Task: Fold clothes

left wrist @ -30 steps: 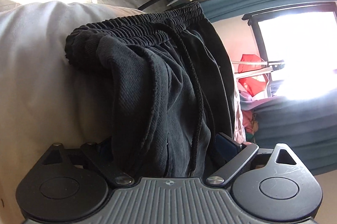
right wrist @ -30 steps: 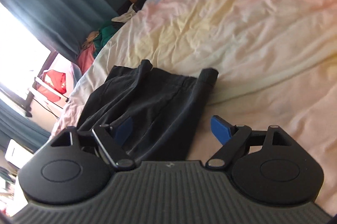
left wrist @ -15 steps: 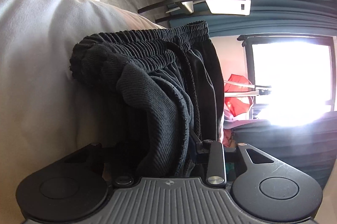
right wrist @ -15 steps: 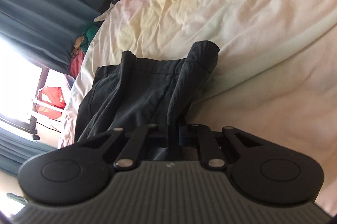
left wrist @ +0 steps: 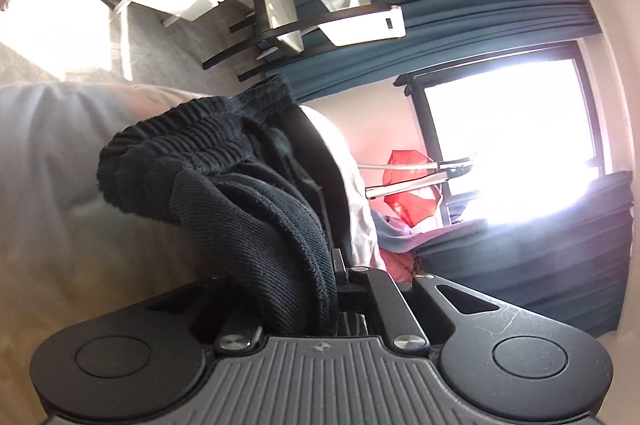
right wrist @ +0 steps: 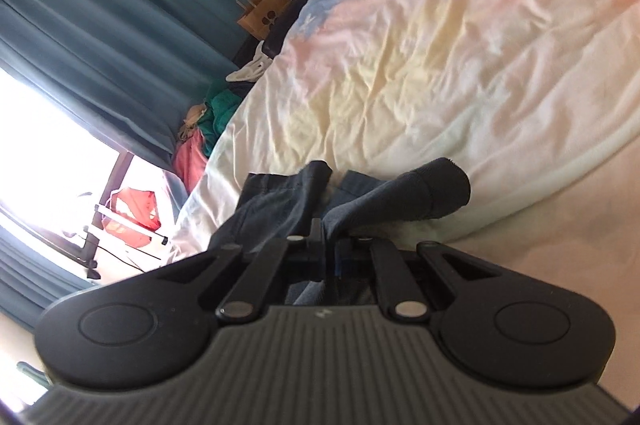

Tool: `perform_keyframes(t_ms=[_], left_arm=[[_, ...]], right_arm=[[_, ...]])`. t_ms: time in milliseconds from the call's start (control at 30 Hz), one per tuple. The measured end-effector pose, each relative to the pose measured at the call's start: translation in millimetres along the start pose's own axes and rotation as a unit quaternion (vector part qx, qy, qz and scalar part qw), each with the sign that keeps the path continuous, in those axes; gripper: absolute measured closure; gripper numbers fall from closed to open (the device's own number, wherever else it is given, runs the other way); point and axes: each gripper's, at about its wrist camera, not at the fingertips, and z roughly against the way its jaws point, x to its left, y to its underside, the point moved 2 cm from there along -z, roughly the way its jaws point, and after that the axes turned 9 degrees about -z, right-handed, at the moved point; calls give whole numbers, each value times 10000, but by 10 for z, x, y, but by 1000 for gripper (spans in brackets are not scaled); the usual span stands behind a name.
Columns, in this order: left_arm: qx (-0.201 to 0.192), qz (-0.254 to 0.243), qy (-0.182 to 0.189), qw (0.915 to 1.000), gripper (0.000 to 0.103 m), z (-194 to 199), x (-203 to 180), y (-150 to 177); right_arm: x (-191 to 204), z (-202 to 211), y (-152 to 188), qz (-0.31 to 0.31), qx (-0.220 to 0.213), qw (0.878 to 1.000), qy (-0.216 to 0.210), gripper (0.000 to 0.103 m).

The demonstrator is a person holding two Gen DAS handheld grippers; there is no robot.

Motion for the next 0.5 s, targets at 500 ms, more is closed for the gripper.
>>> perform_keyframes(t_ms=[500], left_arm=[[116, -1216, -1492, 9812, 96, -3306, -992, -732]], right_arm=[[1787, -2499, 48, 1522, -170, 9852, 767, 96]])
